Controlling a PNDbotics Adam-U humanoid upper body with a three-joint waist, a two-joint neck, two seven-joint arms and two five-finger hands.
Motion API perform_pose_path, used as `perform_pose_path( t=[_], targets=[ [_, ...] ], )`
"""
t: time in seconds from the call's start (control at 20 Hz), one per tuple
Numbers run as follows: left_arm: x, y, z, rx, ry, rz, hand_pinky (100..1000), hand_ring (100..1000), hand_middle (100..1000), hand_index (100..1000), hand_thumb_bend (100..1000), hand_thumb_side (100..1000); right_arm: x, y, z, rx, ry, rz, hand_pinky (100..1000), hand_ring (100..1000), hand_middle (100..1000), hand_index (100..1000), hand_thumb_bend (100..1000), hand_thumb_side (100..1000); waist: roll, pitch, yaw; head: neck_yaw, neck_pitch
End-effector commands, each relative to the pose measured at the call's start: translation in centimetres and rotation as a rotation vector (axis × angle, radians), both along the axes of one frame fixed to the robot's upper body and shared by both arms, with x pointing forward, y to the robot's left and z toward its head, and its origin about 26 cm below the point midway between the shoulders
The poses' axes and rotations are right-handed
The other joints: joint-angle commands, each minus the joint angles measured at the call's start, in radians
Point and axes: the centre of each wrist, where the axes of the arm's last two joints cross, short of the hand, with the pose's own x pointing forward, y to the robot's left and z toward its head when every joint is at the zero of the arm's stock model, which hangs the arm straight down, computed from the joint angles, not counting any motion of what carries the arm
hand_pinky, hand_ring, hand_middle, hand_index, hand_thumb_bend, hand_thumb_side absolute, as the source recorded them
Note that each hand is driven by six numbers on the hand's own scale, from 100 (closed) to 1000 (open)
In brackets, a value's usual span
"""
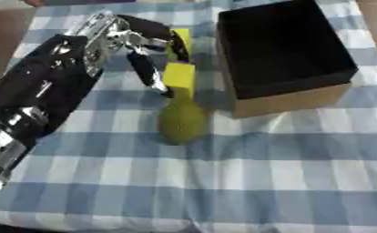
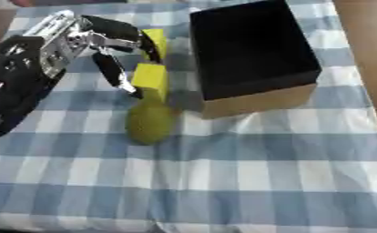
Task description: Pick up objects on the table and place them in the box.
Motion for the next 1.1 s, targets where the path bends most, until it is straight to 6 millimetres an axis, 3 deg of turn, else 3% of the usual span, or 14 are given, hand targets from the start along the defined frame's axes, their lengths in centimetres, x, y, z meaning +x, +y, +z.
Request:
perform_pose_path(
  t=[0.05, 0.2, 0.55, 0.85, 1.1],
  targets=[
    [-0.3, 0.2, 2.0, 0.312, 0.047, -0.224, 883, 770, 572, 737, 486, 501, -0.1, -0.2, 0.6, -0.007, -0.017, 0.001, 895, 1000, 446, 871, 100, 470, 0.009, -0.005, -0.001, 0.001, -0.009],
    [-0.5, 0.0, 2.3, 0.305, 0.042, -0.210, 862, 708, 484, 643, 413, 470, -0.1, -0.2, 0.6, -0.005, -0.016, 0.001, 895, 1000, 446, 872, 100, 470, 0.010, -0.005, -0.002, 0.001, -0.008],
    [-0.9, 0.0, 3.1, 0.273, 0.033, -0.184, 816, 624, 387, 513, 322, 358, -0.1, -0.2, 0.6, 0.000, -0.010, -0.002, 896, 1000, 445, 872, 100, 470, 0.011, -0.007, -0.002, 0.000, -0.007],
    [-1.3, 0.8, 4.5, 0.237, 0.021, -0.167, 801, 606, 365, 478, 254, 249, -0.1, -0.2, 0.6, 0.001, -0.009, -0.003, 896, 1000, 444, 872, 100, 470, 0.011, -0.007, -0.003, -0.001, -0.007],
    [-2.3, 1.8, 8.2, 0.139, -0.025, -0.160, 797, 606, 377, 494, 200, 183, -0.1, -0.2, 0.7, 0.001, -0.014, -0.004, 896, 1000, 444, 872, 100, 470, 0.011, -0.003, -0.008, -0.002, -0.008]
  ],
)
